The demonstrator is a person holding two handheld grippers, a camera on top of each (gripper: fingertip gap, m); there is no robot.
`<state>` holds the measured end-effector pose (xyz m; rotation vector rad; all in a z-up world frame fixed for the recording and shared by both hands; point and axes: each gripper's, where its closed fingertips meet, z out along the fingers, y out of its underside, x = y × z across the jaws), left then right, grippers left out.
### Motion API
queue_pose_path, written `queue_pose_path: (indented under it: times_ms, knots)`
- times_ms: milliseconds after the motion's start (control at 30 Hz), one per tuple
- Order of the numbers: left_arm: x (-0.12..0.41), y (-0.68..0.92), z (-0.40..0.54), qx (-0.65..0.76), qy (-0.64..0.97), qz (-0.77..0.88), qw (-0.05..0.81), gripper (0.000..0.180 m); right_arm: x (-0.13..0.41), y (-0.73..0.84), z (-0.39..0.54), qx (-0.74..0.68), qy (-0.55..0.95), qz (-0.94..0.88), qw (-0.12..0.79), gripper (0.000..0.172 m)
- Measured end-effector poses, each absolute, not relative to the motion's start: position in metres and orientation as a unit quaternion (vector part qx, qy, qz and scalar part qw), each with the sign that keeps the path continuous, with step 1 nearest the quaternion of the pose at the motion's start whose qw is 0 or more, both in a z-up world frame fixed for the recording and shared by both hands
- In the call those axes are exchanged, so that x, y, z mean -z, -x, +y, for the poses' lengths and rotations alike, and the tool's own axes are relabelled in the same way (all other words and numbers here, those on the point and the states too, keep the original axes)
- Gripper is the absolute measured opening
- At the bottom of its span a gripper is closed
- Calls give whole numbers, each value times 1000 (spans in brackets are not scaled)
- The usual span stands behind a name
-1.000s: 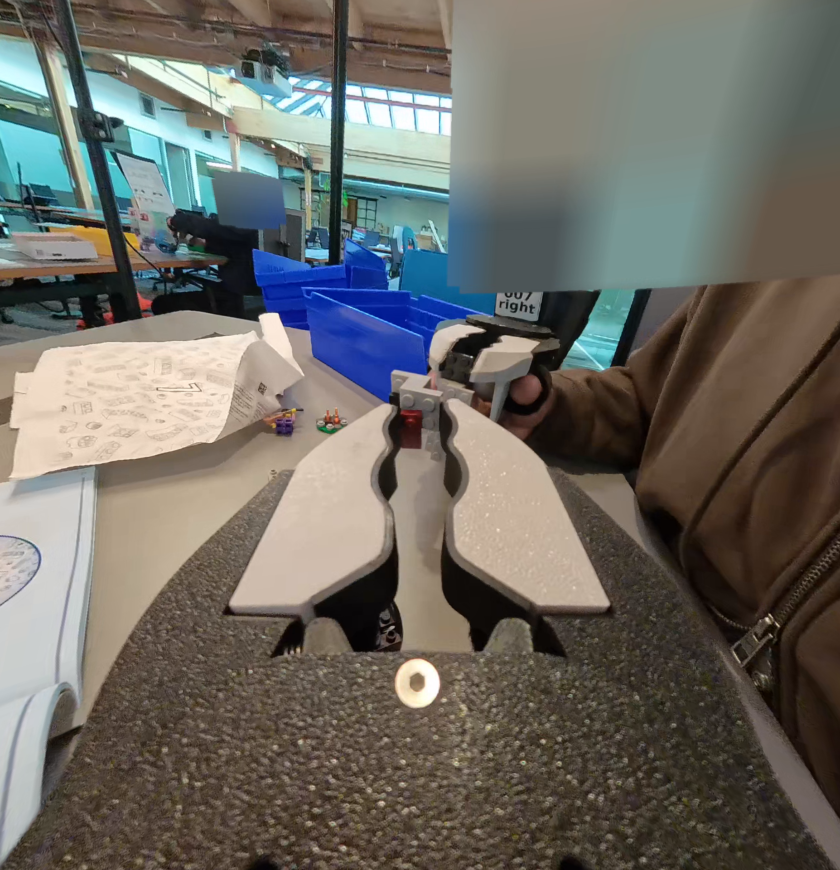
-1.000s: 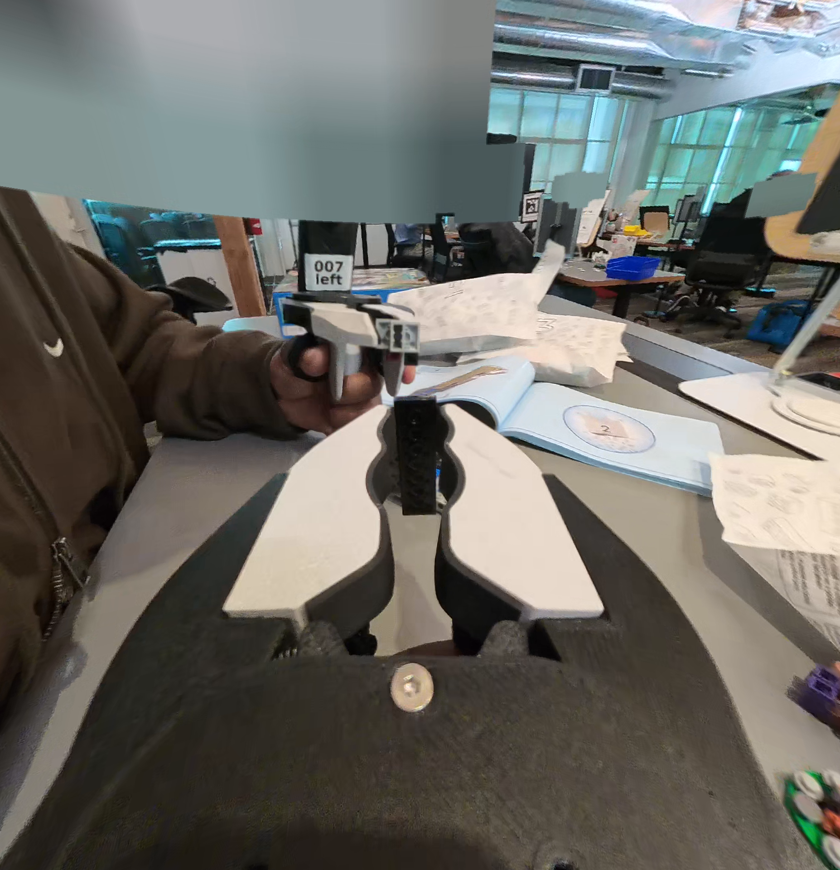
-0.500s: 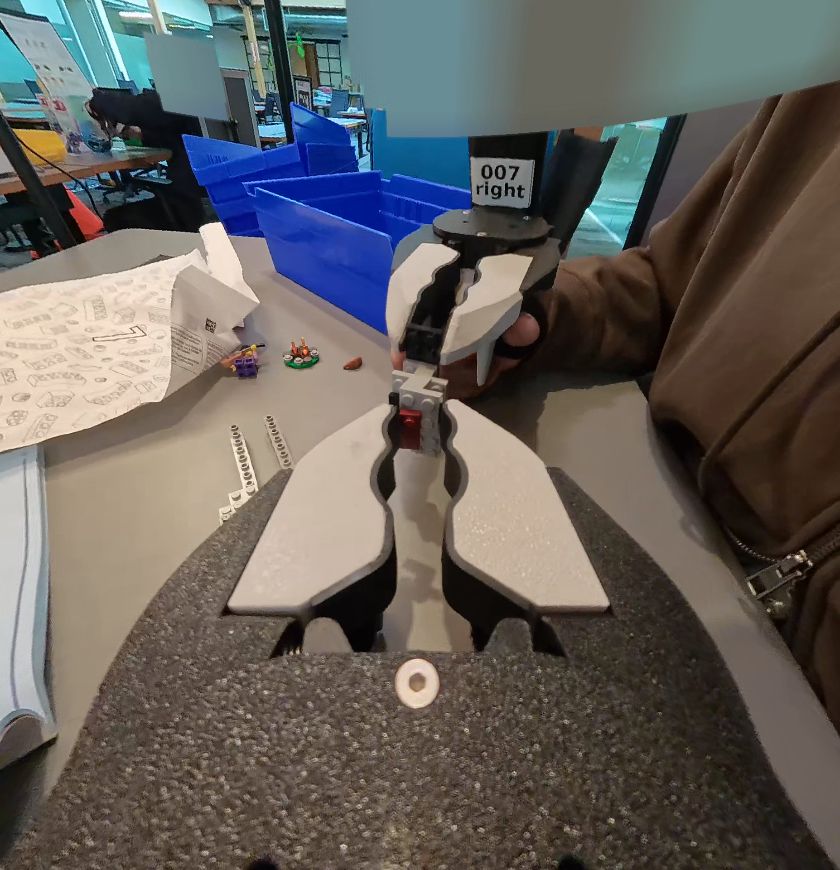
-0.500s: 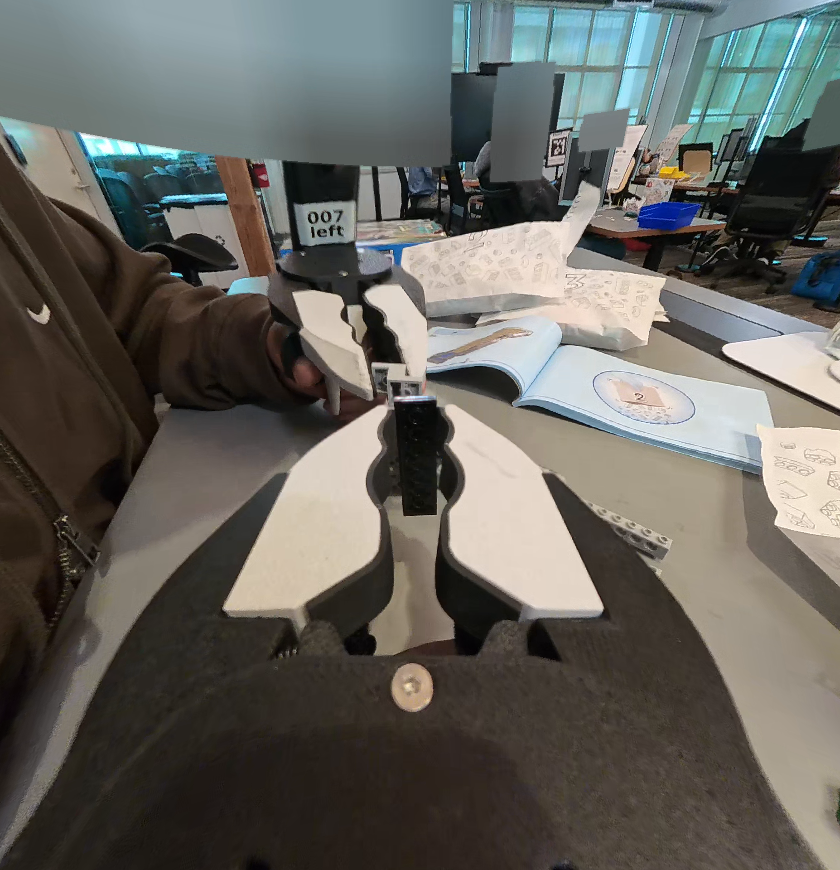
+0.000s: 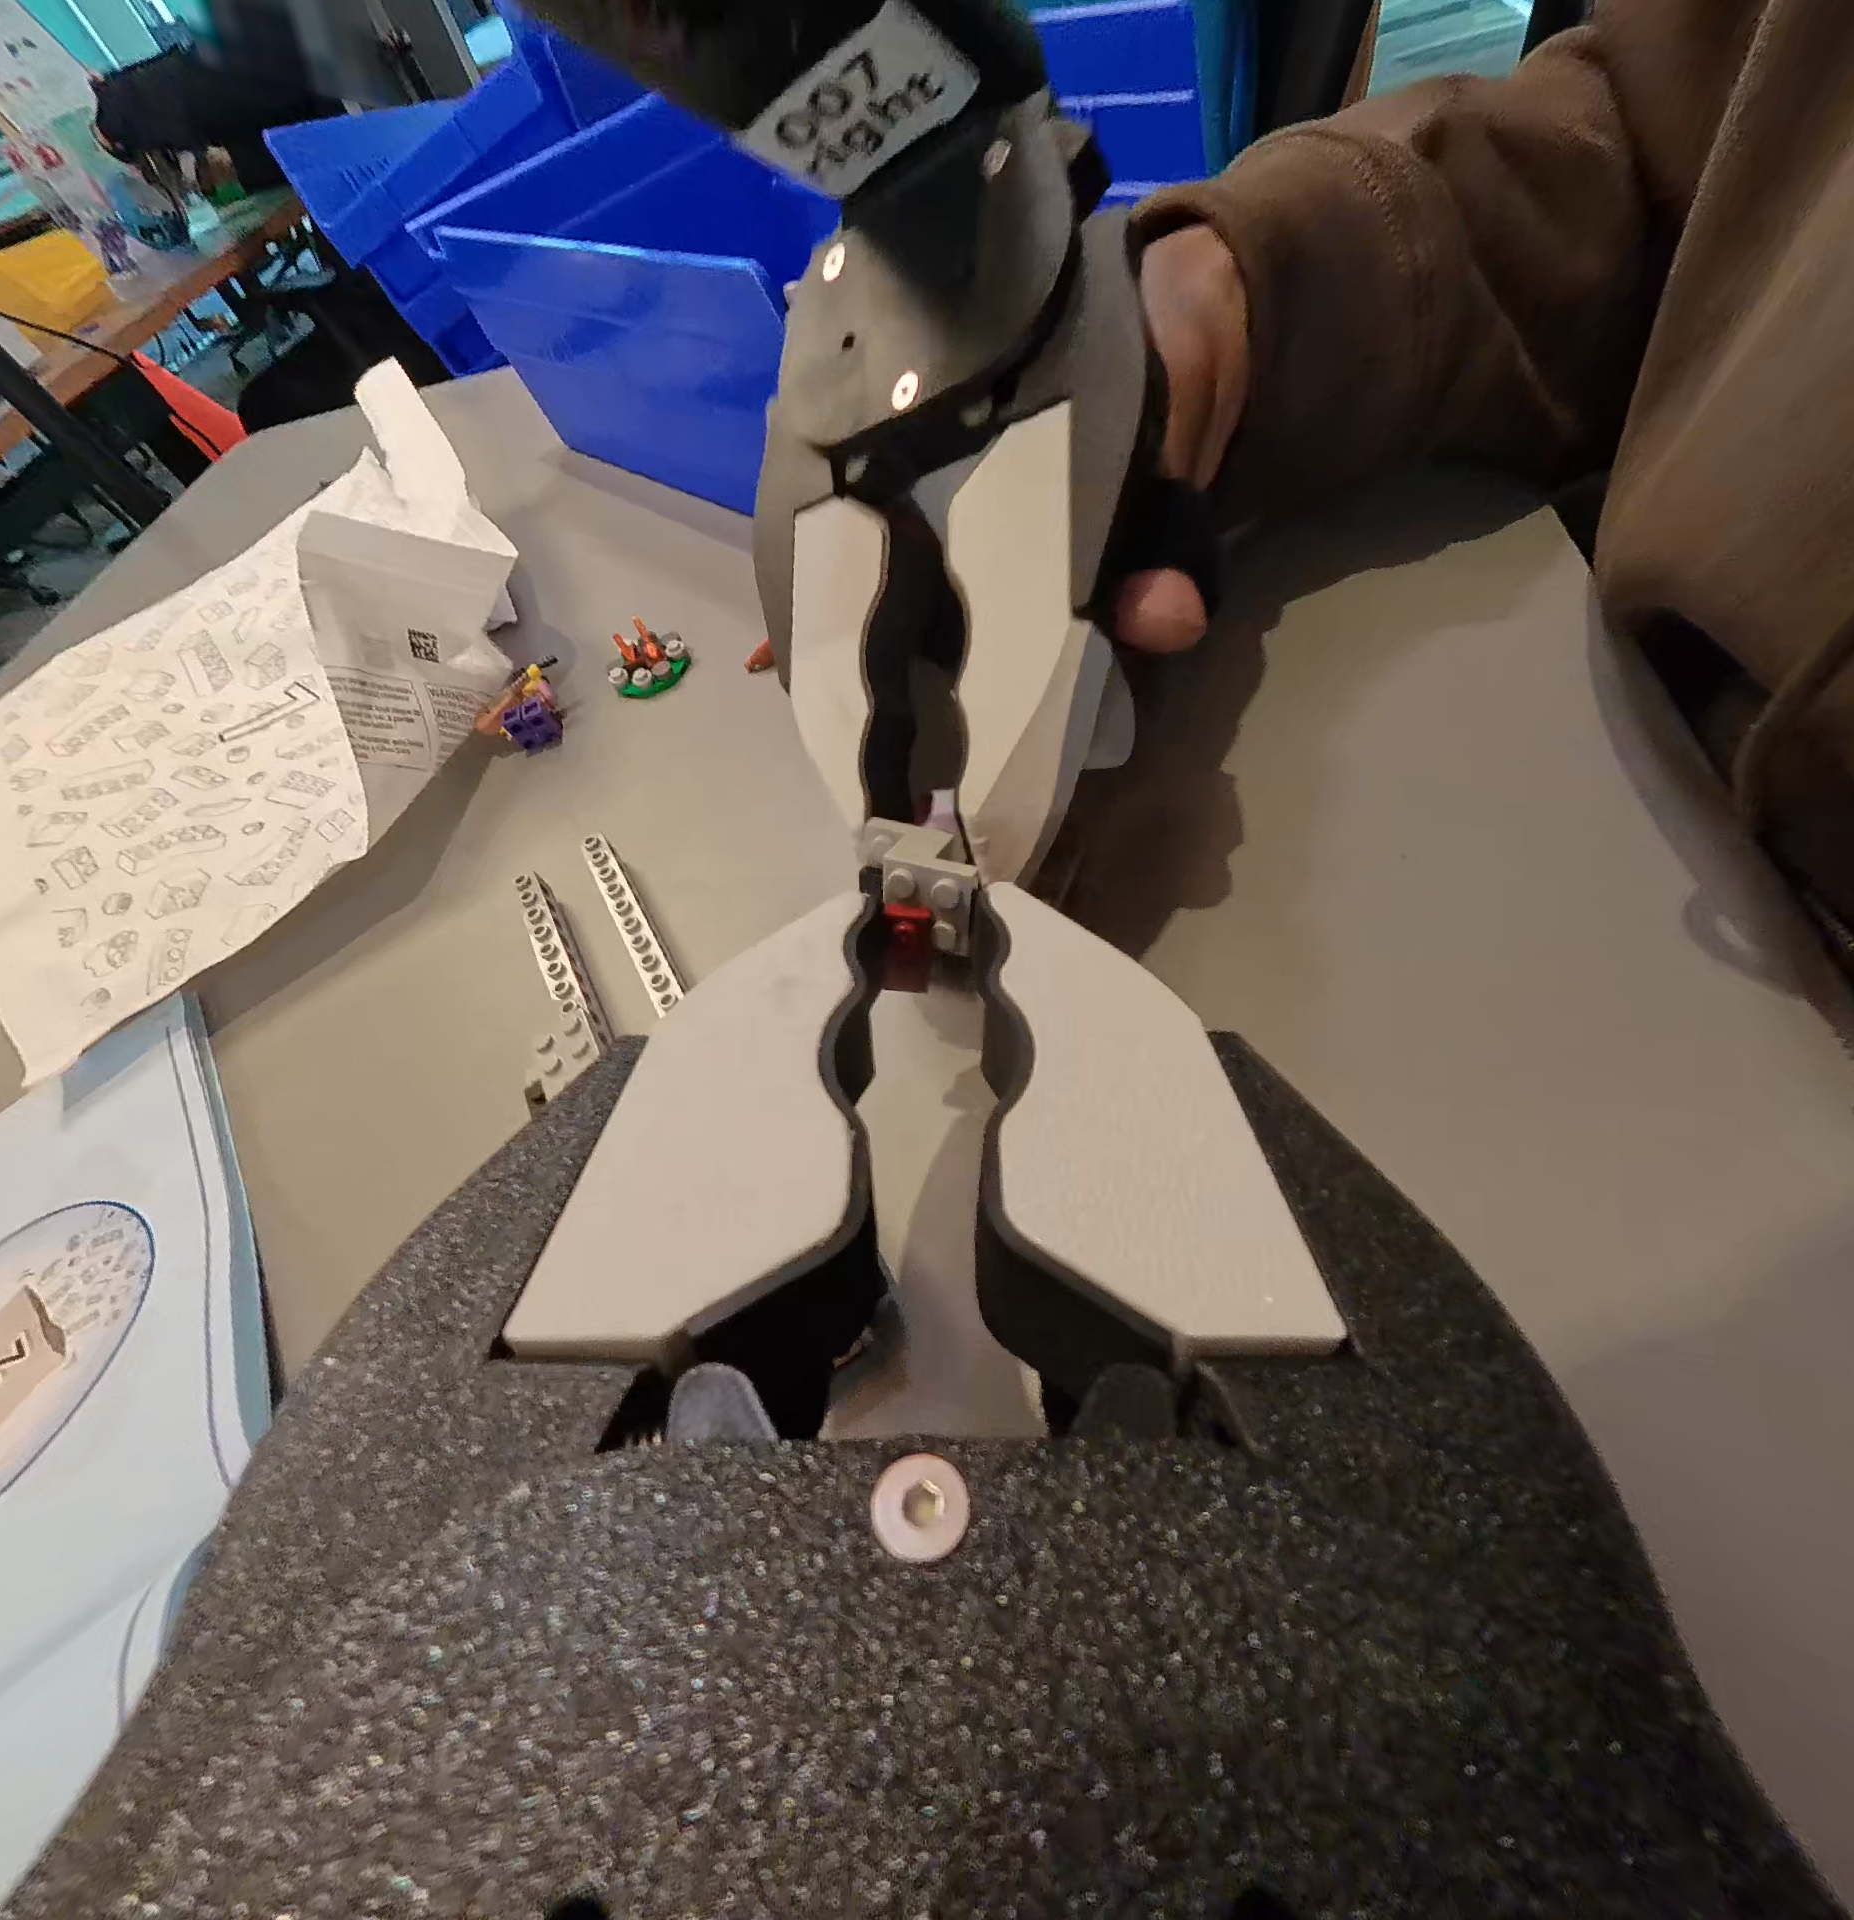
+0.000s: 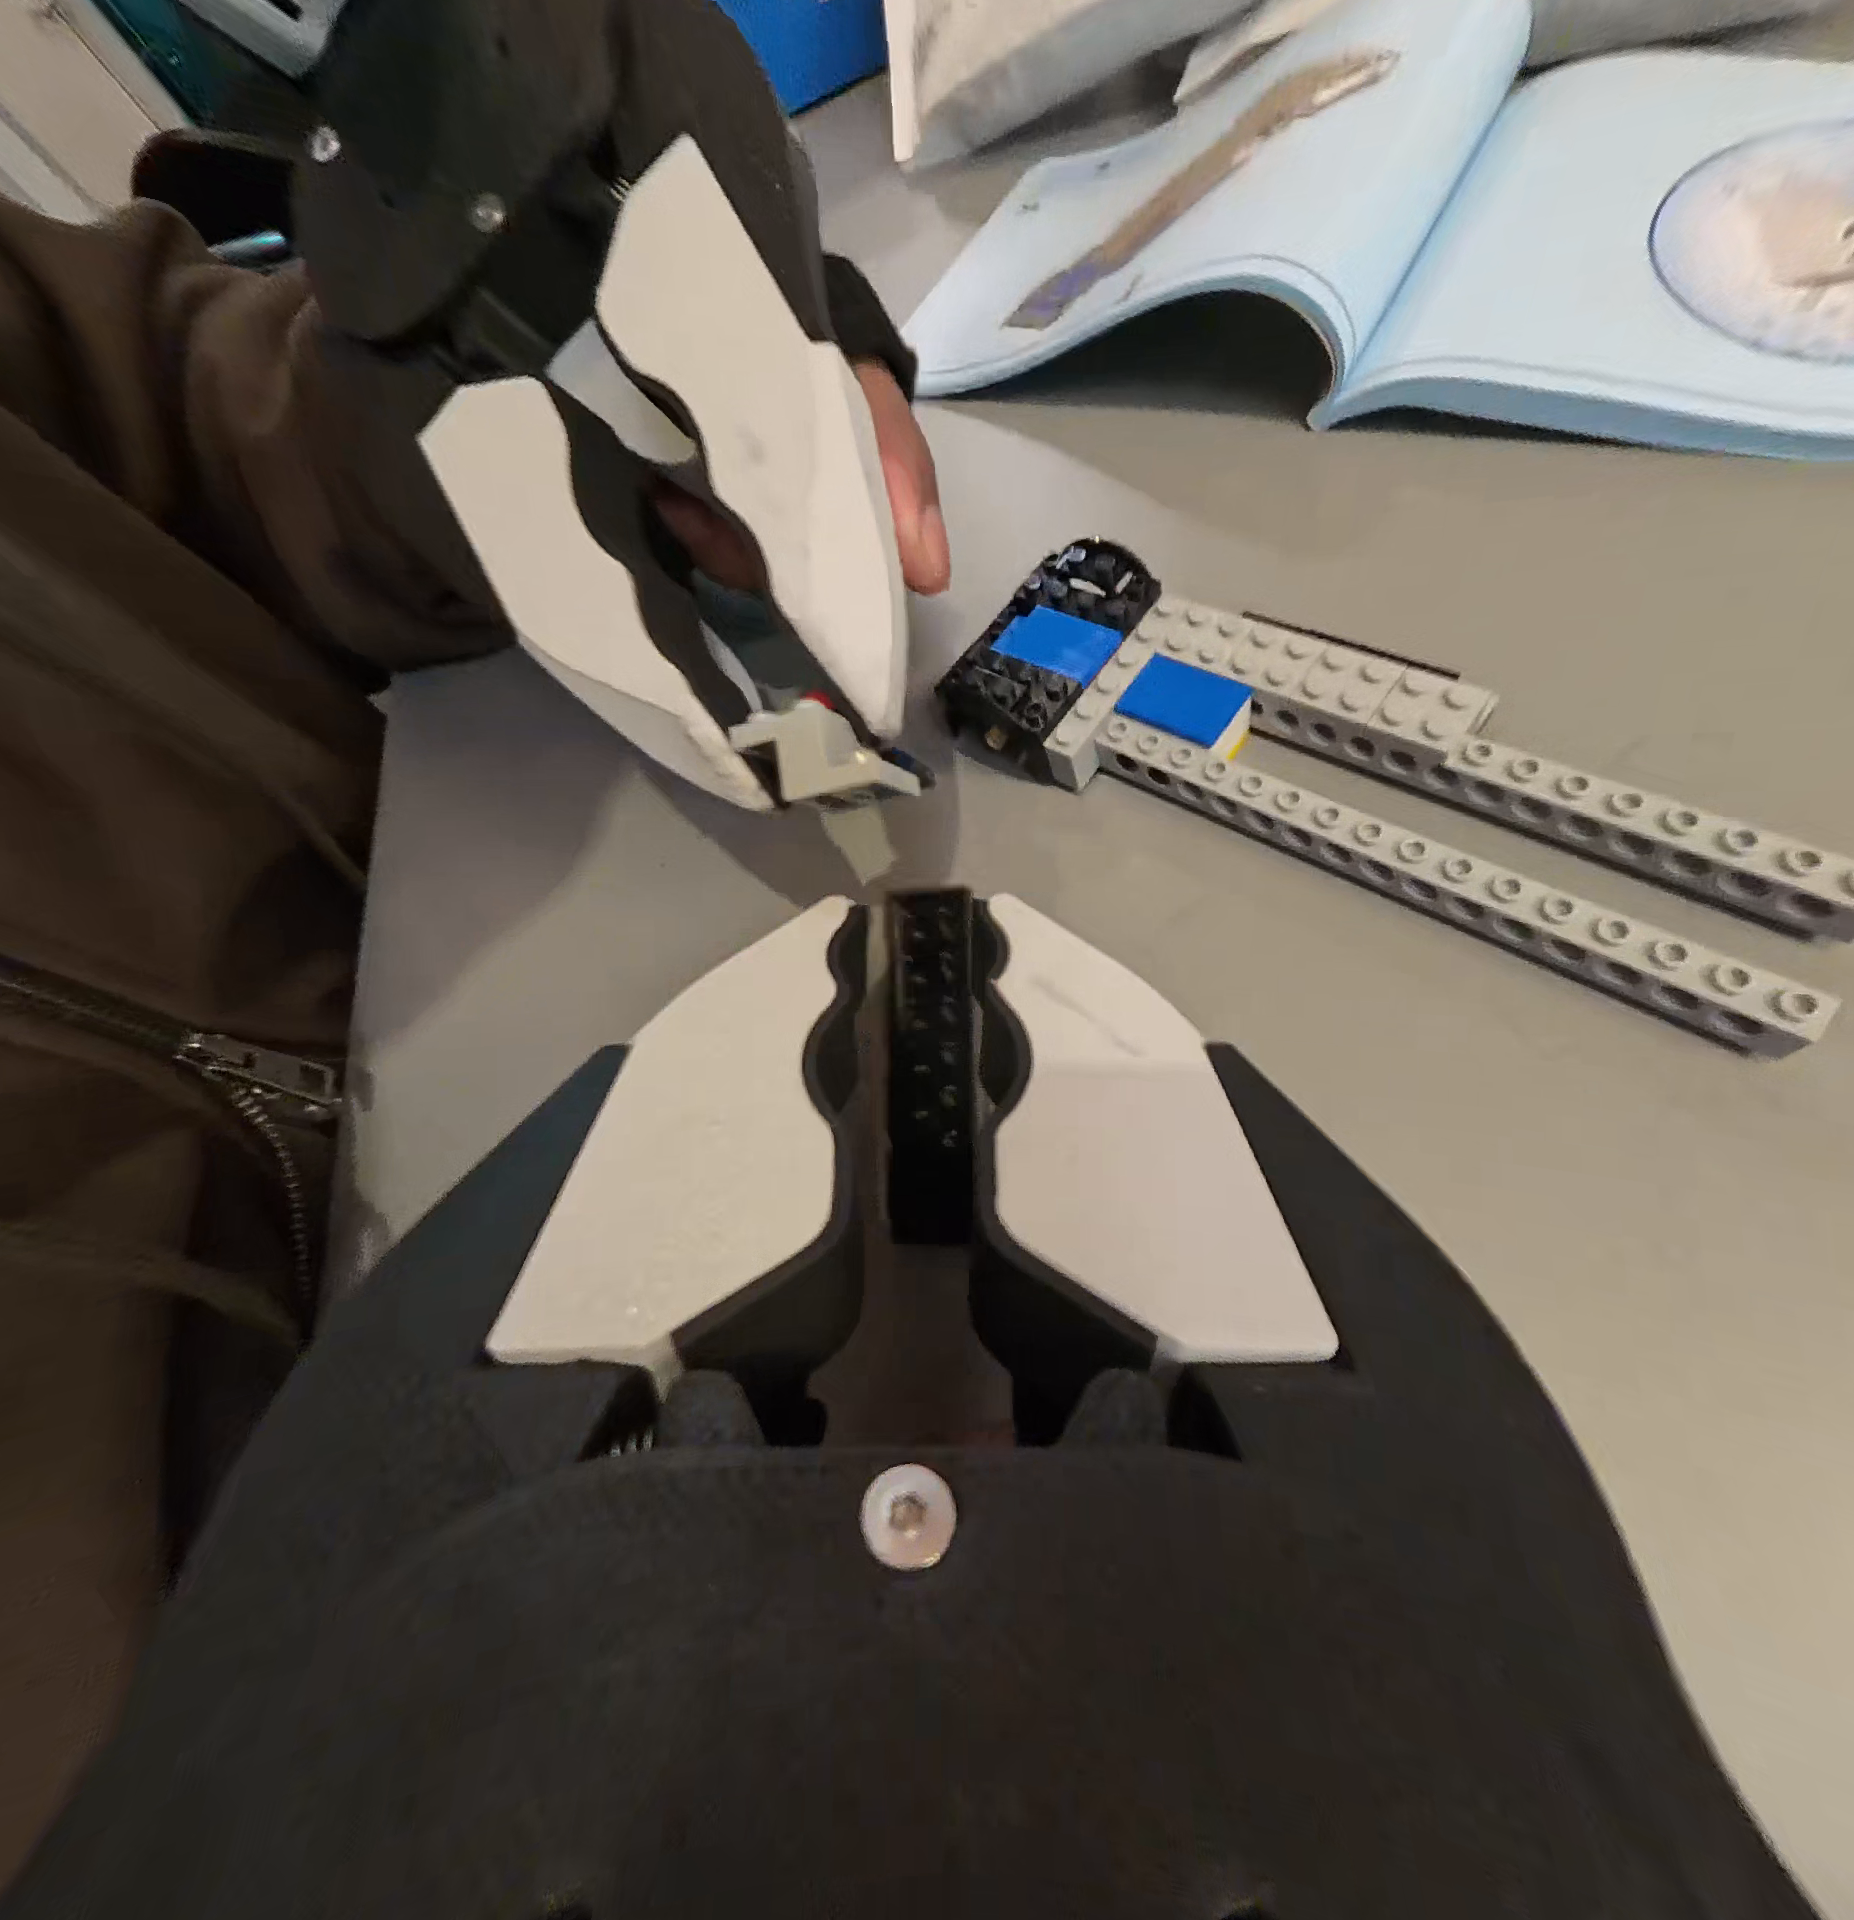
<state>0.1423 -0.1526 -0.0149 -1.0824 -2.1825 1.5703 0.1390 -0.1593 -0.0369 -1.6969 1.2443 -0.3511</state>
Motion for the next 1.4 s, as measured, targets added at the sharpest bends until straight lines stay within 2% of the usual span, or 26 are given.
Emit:
queue_pose_path:
  times_ms: [167, 333, 600, 733, 933, 1033, 1400]
  knots:
    - [22, -141, -153, -518, 361, -764, 129, 16, 18, -143, -159, 232, 695, 464, 498, 25]
    - [25, -136, -150, -511, 371, -763, 138, 16, 19, -143, -151, 226, 706, 452, 496, 17]
    - [35, -132, -143, -471, 379, -778, 174, 15, 28, -136, -147, 211, 736, 435, 474, 16]
    - [46, -137, -142, -445, 387, -792, 155, 8, 31, -132, -151, 198, 740, 439, 470, 16]
    - [37, -139, -145, -463, 358, -790, 182, 15, 23, -135, -157, 233, 727, 431, 481, 16]
    - [28, -139, -146, -466, 312, -794, 235, 17, 13, -138, -158, 290, 723, 403, 481, 17]
    - [2, -138, -147, -402, 97, -751, 515, 25, -2, -147, -154, 508, 718, 275, 389, 16]
